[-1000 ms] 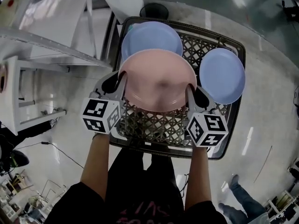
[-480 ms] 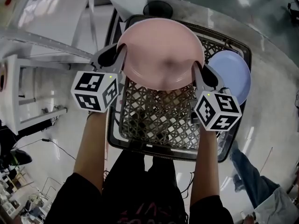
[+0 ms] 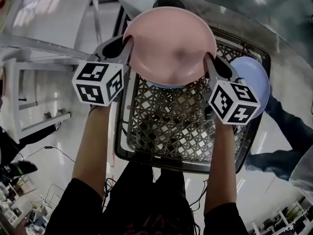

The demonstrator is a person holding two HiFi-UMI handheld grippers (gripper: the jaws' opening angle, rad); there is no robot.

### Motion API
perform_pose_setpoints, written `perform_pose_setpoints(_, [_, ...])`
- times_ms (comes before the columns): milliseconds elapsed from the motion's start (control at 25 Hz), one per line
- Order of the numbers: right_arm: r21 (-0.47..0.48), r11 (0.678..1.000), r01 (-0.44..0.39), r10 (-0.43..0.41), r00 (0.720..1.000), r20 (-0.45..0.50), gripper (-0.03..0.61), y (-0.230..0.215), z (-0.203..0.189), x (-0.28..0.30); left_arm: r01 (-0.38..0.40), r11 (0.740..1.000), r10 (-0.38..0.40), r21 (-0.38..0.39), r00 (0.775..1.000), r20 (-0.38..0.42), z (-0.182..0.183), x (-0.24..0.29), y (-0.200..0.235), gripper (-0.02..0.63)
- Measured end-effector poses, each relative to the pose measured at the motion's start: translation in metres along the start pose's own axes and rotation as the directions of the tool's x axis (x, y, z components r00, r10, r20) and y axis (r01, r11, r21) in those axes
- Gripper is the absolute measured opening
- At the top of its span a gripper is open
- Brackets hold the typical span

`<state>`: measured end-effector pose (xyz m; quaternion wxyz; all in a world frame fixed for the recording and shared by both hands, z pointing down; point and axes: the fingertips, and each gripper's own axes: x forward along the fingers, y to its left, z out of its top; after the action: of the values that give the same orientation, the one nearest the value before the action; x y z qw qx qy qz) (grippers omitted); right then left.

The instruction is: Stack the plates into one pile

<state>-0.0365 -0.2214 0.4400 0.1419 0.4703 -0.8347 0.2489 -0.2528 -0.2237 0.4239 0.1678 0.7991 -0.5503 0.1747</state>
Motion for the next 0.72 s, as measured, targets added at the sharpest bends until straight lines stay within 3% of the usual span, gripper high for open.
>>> perform_pose_setpoints(480, [0.028, 0.999, 0.022, -0.019, 0.995, -0.102, 0.038, -0.012, -0.031, 0.030, 0.042, 0.998, -0.045, -0.038, 0.996, -0.083, -0.034, 0.026, 0.011, 0.037])
perform_pose_setpoints(720, [-0.043, 0.998, 0.046, -0.053, 0.985, -0.161, 0.054, -0.020, -0.041, 0.038, 0.060, 0.997, -0.064, -0.039, 0.991, -0.114, -0.042, 0.039, 0.010, 0.035])
